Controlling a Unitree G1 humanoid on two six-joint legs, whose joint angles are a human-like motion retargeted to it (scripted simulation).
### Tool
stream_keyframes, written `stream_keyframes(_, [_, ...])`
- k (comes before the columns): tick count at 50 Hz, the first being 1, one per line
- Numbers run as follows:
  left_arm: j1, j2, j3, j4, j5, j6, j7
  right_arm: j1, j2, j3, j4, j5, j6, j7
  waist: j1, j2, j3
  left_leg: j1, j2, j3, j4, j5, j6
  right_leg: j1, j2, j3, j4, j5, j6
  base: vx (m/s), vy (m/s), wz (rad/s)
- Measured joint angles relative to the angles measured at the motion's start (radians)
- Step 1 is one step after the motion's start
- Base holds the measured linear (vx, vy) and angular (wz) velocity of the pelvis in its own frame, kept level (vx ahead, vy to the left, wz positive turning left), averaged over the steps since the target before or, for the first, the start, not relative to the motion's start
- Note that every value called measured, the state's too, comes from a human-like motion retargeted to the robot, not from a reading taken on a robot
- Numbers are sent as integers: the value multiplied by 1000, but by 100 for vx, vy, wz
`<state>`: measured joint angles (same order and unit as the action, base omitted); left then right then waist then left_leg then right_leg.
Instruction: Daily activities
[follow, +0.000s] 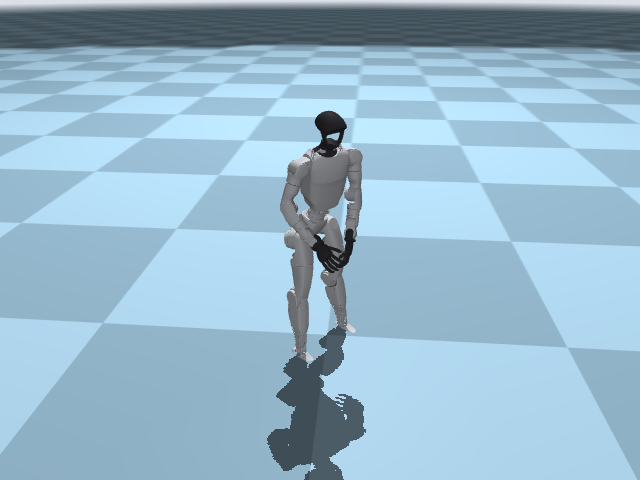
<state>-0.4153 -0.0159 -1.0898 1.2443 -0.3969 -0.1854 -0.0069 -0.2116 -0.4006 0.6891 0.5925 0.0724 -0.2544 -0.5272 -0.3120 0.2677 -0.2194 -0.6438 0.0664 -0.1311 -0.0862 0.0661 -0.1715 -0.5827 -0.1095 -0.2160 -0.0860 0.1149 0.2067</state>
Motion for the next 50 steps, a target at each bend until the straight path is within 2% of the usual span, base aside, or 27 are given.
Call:
stream_keyframes(3, [12, -10, 50, -13, -46, -16, 27, 29, -40, -15, -66, -33, -11, -24, 26, 9, -47, -59, 0, 2, 1, 1, 3, -63, 0, 7, 7, 0, -1, 0, 0, 0])
stream_keyframes(6, [31, -24, 81, -10, -77, -20, 68, 46, -46, -2, -89, -51, -5, -43, 48, 7, -67, -92, -1, 3, 1, 4, 6, -96, -1, 10, 5, 6, 0, 0, 0, 0])
stream_keyframes(11, [30, -53, 62, 81, -78, -11, 143, -21, 46, 97, 89, 1, 34, -38, 89, 4, -65, -129, -1, 1, 0, 23, 2, -131, 0, 15, 2, 28, -2, -4, 0, 2])
stream_keyframes(12, [15, -57, 54, 111, -77, -7, 154, -61, 82, 125, 163, 31, 38, -27, 89, -3, -23, -102, 0, 1, 4, 21, -1, -104, 0, 16, 7, 25, -2, -8, -1, 13])
stream_keyframes(13, [-20, -60, 52, 150, -81, -5, 158, -128, 130, 156, 268, 78, 34, -6, 71, -25, 94, -5, 0, 3, 16, 7, -3, -10, -1, 19, 25, 8, -1, -8, -2, 18])
stream_keyframes(14, [-30, -63, 39, 176, -83, -1, 167, -156, 166, 183, 334, 110, 38, 6, 74, -26, 114, 3, -1, 2, 12, 15, -7, -2, -2, 17, 23, 13, -2, -8, -2, 21])
stream_keyframes(18, [-41, -71, -25, 250, -90, 10, 197, -211, 291, 270, 529, 237, 49, 52, 127, -1, 39, -113, -9, -4, 0, 69, -22, -111, -8, 9, 4, 56, -12, -6, -2, 15])
stream_keyframes(22, [-58, -67, -67, 270, -79, 12, 214, -251, 358, 306, 624, 337, 32, 83, 165, 17, 14, -169, -16, -6, 0, 93, -31, -162, -13, 1, 0, 72, -17, 0, 0, 0])
stream_keyframes(26, [-55, -56, -93, 236, -35, 11, 226, -255, 352, 305, 621, 352, 16, 68, 190, 35, -3, -193, -21, -9, 0, 100, -35, -181, -18, -8, 0, 73, -15, 0, 0, 0])
stream_keyframes(27, [-58, -51, -98, 222, -20, 14, 224, -257, 342, 299, 610, 345, 16, 64, 186, 34, 30, -158, -23, -9, 1, 93, -34, -148, -21, -10, 6, 64, -13, 0, 0, 0])
stream_keyframes(28, [-74, -42, -99, 203, -3, 20, 218, -271, 326, 287, 593, 332, 21, 62, 161, 23, 139, -49, -26, -7, 4, 73, -31, -45, -26, -9, 21, 39, -7, 0, 0, 0])
stream_keyframes(29, [-78, -36, -104, 192, 11, 21, 213, -277, 316, 283, 583, 320, 22, 59, 154, 22, 164, -20, -27, -5, 6, 61, -29, -15, -27, -9, 23, 28, -4, 5, 1, 8])
stream_keyframes(34, [-27, -19, -152, 131, 108, 14, 189, -232, 270, 269, 507, 203, 23, 16, 181, 49, 25, -125, -28, -7, 0, 66, -19, -112, -26, -18, 1, 47, -5, 1, 0, -2])
stream_keyframes(37, [-6, -11, -181, 95, 162, 11, 168, -202, 228, 248, 459, 129, 29, -7, 188, 54, -30, -148, -27, -4, 0, 57, -13, -136, -25, -19, 0, 44, -5, 6, 2, -11])
stream_keyframes(43, [7, -9, -226, 48, 245, 8, 128, -142, 150, 200, 373, 10, 39, -41, 175, 57, -98, -142, -24, 6, 0, 33, 4, -137, -23, -15, 2, 31, -4, 6, 1, -12])
stream_keyframes(50, [9, -20, -258, 34, 292, 16, 71, -71, 75, 141, 293, -58, 53, -23, 144, 61, -148, -104, -16, 21, 0, 6, 24, -111, -17, -6, 7, 16, -4, 5, 0, -13])
